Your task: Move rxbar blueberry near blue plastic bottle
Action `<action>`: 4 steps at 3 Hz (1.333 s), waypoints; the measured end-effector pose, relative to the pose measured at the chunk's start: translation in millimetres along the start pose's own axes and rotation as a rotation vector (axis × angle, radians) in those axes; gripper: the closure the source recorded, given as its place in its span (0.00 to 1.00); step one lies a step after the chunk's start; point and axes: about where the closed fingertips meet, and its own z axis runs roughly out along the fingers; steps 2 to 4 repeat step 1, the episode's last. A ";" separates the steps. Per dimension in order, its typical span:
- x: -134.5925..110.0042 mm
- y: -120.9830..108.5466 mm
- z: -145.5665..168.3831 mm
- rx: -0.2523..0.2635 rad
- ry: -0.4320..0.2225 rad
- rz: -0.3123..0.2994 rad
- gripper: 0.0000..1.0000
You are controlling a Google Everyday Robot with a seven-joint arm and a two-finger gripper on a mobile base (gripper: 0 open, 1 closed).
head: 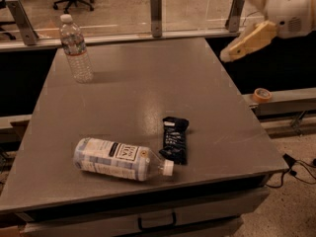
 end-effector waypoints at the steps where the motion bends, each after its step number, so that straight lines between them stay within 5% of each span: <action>1: -31.2 -23.6 -26.5 0.071 -0.038 -0.091 0.00; 4: -31.2 -23.6 -26.5 0.071 -0.038 -0.091 0.00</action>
Offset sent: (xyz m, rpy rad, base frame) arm 0.0000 0.0000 0.0000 0.0000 0.0000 0.0000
